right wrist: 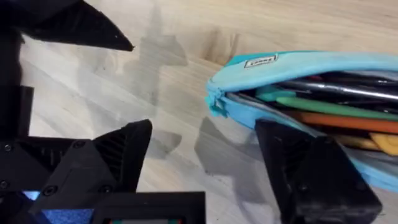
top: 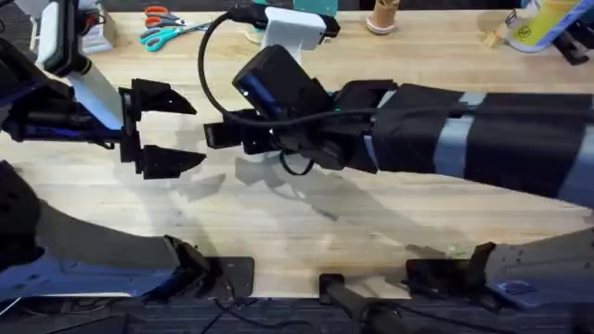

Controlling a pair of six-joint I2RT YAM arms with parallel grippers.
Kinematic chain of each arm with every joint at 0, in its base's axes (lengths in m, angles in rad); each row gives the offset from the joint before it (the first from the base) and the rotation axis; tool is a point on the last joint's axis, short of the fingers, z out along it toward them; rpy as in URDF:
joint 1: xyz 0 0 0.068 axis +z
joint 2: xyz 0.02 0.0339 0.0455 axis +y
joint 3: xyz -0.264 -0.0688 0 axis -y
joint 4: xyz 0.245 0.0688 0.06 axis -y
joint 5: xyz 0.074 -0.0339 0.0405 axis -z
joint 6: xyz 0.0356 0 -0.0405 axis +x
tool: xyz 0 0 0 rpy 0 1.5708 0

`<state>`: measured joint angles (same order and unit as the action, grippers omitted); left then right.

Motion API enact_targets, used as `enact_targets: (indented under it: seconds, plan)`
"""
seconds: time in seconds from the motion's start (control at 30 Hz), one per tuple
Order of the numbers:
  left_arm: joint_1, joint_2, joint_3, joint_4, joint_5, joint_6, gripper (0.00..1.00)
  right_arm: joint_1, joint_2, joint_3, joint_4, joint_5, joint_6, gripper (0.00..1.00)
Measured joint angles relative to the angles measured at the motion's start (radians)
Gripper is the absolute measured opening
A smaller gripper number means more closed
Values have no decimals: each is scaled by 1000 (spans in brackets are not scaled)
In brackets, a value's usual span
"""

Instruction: Unzip the bag, pick up the pens from the table one at a time and place them inside, then zip the bag closed.

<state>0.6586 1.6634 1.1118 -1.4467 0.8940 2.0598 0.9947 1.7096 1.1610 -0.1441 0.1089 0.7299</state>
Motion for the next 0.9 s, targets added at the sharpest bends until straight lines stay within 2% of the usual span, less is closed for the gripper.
enact_targets:
  seconds: [0.4, 0.53, 0.9]
  plan:
    - [0, 0, 0, 0, 0, 0, 995, 0, 69, -1, 106, 8, 0, 995]
    - [0, 0, 0, 0, 0, 0, 995, 0, 90, -1, 115, 43, 6, 904]
    - [0, 0, 0, 0, 0, 0, 995, 1, 91, -1, 101, 87, 61, 569]
